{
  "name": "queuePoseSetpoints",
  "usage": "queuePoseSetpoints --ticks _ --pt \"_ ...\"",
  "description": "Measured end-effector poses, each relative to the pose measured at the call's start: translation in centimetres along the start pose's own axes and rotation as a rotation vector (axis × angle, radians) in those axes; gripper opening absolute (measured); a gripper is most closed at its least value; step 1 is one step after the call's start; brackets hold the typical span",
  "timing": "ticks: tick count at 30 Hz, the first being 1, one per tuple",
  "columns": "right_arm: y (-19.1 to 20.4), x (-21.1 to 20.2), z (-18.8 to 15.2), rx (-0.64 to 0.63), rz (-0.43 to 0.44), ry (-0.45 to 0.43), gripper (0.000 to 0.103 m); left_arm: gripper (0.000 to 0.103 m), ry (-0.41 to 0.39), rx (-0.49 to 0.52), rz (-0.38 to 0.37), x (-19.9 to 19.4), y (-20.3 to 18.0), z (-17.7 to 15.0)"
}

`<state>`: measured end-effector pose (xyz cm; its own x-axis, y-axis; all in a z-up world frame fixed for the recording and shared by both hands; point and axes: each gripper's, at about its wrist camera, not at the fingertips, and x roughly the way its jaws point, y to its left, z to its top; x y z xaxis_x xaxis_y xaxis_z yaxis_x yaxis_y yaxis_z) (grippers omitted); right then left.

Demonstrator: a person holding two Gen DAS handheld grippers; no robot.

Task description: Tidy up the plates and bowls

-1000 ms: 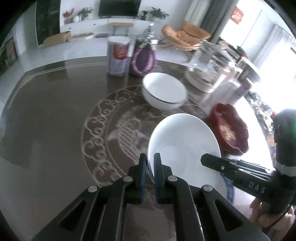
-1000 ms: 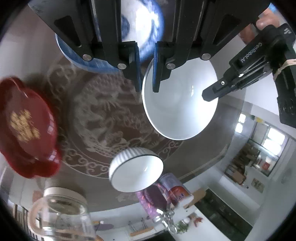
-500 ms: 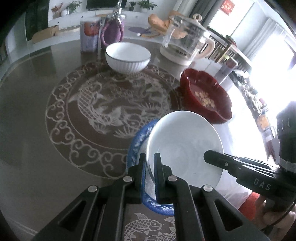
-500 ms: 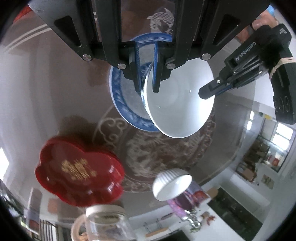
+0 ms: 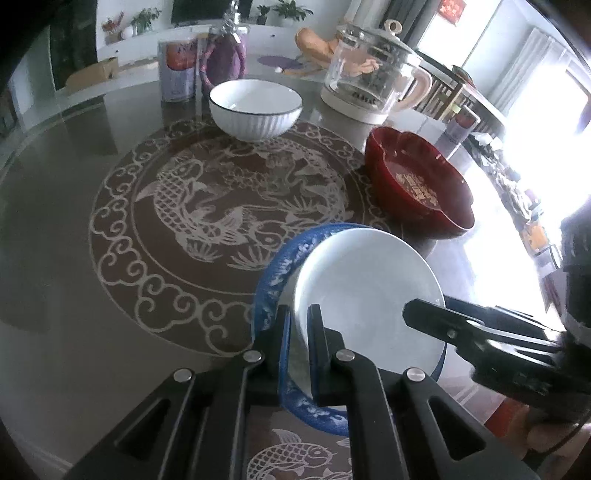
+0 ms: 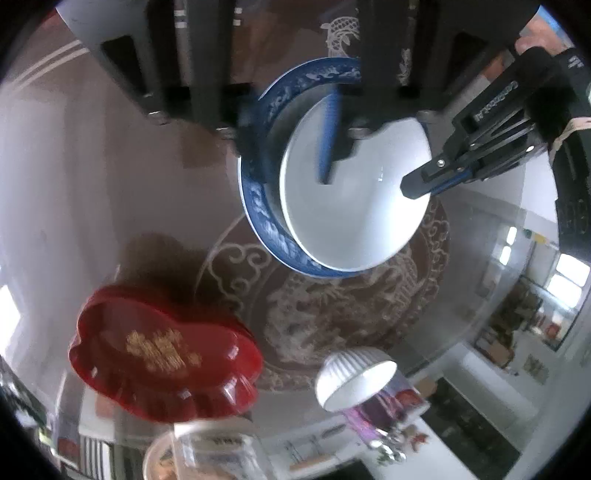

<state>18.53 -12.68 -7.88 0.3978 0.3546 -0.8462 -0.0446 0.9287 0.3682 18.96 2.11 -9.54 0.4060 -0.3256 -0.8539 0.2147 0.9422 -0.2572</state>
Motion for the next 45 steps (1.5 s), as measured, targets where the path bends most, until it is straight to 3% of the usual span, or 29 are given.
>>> queuePoseSetpoints --ticks 2,6,10,15,23,25,27,29,34,37,41,45 --pt "0.6 -0.8 -0.1 -0.031 -0.017 -0.027 0.061 0.008 -0.023 -0.009 -0.010 -0.9 0.5 -0.1" --pt "1.8 -3.3 -0.5 -0.103 -0.035 -0.109 0.062 0.009 -0.082 -0.025 0.015 -3.1 1.6 -0.3" --pt "3.3 -6.2 -1.5 -0.202 -0.154 -0.246 0.070 0.009 -0.138 -0.048 0.046 -5.3 2.9 -0.6" --pt "3.3 -7.8 -2.2 -0.195 -0.217 -0.327 0.070 0.009 -0.188 -0.059 0.121 -7.0 4.1 -1.3" --pt "2.6 -8.2 -2.9 -0.171 -0.269 -0.372 0.070 0.010 -0.228 -0.066 0.249 -7.4 5.2 -2.9" --pt "3.0 -8.1 -3.2 -0.191 -0.289 -0.381 0.070 0.022 -0.226 -0.062 0.274 -7.2 5.3 -3.1" --pt "3.4 -8.0 -3.4 -0.211 -0.301 -0.384 0.070 0.077 -0.246 -0.074 0.299 -7.2 5.6 -3.3" --pt "3.6 -8.0 -3.7 -0.219 -0.301 -0.388 0.070 0.091 -0.324 -0.082 0.387 -7.8 5.7 -3.8" --pt "3.8 -8.0 -4.1 -0.208 -0.289 -0.404 0.070 0.094 -0.316 -0.063 0.444 -6.7 6.9 -3.6" --pt "3.9 -8.0 -4.2 -0.205 -0.297 -0.406 0.070 0.096 -0.272 -0.100 0.524 -5.6 8.0 -3.4" --pt "4.0 -7.6 -4.1 -0.204 -0.323 -0.399 0.070 0.096 -0.208 -0.114 0.477 -4.3 9.2 -3.5" --pt "4.1 -7.4 -3.8 -0.201 -0.339 -0.403 0.070 0.096 -0.199 -0.120 0.488 -3.8 9.8 -3.7"
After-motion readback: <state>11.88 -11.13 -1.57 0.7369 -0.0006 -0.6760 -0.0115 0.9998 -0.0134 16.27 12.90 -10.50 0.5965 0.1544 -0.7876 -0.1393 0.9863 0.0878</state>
